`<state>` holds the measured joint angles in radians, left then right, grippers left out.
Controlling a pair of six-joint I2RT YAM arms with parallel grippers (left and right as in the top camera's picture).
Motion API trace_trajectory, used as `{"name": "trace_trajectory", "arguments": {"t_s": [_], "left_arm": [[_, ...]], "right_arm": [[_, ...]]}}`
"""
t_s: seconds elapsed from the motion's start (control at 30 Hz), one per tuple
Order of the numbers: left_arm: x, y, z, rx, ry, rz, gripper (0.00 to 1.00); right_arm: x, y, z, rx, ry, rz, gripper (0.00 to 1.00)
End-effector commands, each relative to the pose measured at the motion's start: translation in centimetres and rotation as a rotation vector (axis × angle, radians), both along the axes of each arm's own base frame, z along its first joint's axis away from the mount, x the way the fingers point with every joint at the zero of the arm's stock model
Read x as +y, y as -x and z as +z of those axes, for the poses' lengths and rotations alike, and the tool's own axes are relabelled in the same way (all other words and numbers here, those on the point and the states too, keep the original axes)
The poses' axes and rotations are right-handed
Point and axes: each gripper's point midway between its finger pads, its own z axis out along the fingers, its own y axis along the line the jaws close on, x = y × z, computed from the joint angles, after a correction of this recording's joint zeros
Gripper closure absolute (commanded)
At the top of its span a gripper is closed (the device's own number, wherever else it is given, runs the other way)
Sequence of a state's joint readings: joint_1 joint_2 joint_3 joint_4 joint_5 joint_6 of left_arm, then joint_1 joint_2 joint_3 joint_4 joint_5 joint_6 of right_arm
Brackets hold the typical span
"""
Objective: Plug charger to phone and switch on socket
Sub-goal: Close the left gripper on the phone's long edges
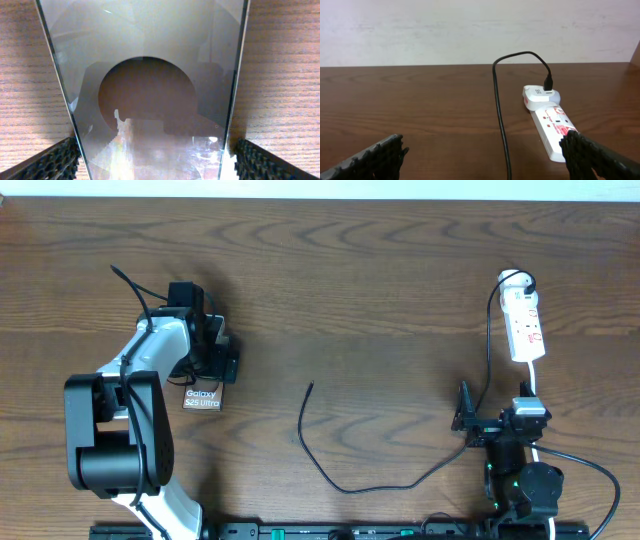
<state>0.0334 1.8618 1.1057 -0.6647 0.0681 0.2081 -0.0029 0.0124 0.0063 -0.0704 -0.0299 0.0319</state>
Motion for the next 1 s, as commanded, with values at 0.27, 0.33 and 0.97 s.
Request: {"name": "trace_trajectory", "arguments": {"t_s": [0.27,0.33,0.97], "left_arm": [[-0.05,0.33,-0.51,0.02,-0.001,-0.01,0.16],[-0.06,0.34,-0.51,0.02,-0.001,-0.01,0.16],[-0.07,0.37,-0.51,0.021,-0.001,-0.01,0.18]], "right_arm": [[0.41,0.04,0.0,-0.001,0.019,0.017,0.01],[0.41,0.04,0.0,-0.001,0.019,0.017,0.01],[0.41,0.04,0.01,-0.002,0.019,0.017,0.01]]}}
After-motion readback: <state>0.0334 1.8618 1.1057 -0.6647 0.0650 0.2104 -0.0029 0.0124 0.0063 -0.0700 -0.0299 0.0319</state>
